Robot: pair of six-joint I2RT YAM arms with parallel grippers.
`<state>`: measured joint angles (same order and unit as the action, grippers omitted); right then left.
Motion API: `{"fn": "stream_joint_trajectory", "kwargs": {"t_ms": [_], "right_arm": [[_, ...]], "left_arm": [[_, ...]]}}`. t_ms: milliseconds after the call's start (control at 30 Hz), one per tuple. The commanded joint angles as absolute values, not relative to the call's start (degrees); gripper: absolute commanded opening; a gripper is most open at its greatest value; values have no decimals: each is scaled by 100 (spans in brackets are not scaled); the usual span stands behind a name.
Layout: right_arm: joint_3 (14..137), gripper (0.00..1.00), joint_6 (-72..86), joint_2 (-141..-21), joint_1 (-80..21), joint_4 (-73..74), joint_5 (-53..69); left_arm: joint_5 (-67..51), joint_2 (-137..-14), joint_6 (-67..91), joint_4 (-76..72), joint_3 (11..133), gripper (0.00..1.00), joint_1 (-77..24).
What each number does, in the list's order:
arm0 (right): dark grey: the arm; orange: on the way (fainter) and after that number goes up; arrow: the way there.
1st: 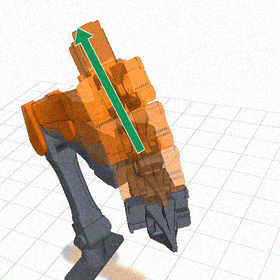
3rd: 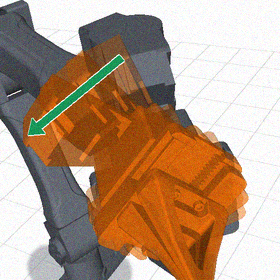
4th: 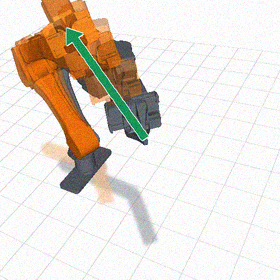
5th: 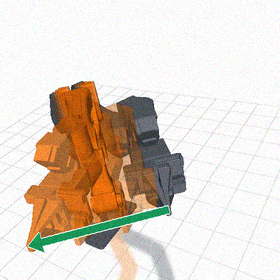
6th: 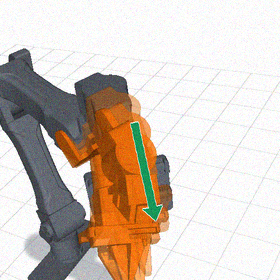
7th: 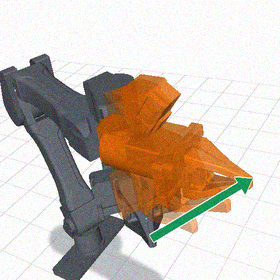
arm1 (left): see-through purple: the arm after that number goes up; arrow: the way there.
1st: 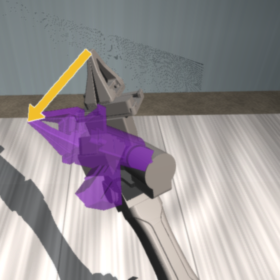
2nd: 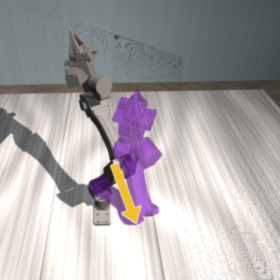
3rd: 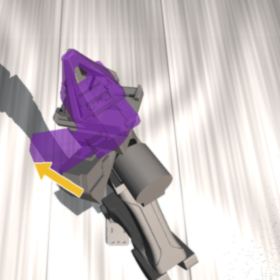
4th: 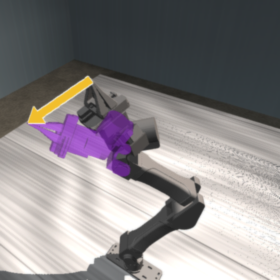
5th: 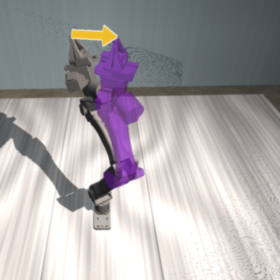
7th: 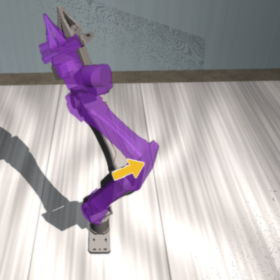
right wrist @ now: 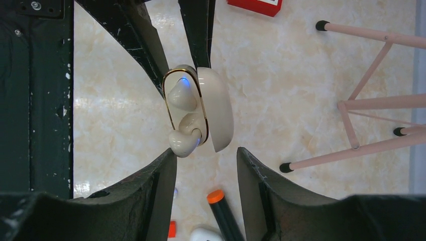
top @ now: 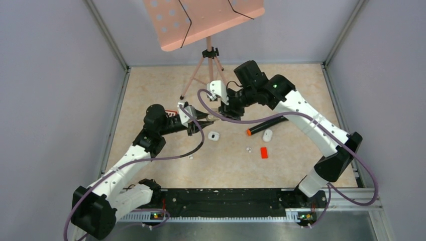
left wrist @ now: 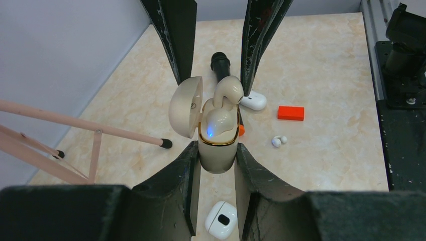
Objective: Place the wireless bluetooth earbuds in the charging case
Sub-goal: Place the earbud in the charging case.
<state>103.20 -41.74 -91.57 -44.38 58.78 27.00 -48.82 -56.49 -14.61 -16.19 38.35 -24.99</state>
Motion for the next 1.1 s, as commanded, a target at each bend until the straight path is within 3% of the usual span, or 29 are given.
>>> {"fn": "stream_joint_trajectory", "kwargs": {"t_ms": [0, 667, 1067], "right_arm": [[10645, 46, -3972, -9222, -4419, 5522, 2798], [10691, 47, -3973, -9363, -4413, 5521, 3003], [10509, 55, -4246, -9233, -4410, 5648, 3159]], "left_arm": [[-5105, -5565, -1564, -1793, 4020, 0, -2519], [-5196, -5701, -1862, -1644, 4145, 0, -2528], [-5027, -5768, -1505, -1808, 4123, 0, -2531]]}}
